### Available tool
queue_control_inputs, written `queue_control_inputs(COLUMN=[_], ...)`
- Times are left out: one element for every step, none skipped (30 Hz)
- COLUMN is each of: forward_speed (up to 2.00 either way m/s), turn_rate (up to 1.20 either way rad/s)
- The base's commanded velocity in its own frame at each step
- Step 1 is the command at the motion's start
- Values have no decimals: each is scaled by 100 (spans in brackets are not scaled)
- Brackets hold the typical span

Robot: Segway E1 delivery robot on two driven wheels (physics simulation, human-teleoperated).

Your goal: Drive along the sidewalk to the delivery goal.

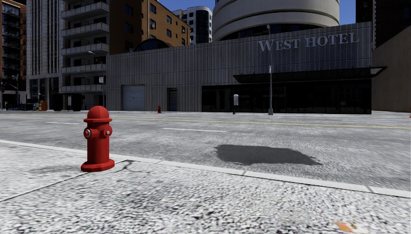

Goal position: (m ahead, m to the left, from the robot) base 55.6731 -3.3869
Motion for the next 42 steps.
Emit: queue_control_inputs(forward_speed=[0,0,0,0,0,0,0,0,0,0,0,0,21,29,32,32,32,32,32,32,32,32,32,32,32,32,32,32,32,32,33,37,41,41,46,48,48,48,48,48,49,49], turn_rate=[0,0,0,0,-7,-9,-9,-11,-19,-24,-28,-28,-32,-35,-36,-36,-37,-37,-37,-37,-37,-38,-39,-40,-40,-41,-41,-45,-47,-47,-48,-49,-49,-49,-49,-51,-56,-56,-60,-61,-62,-62])
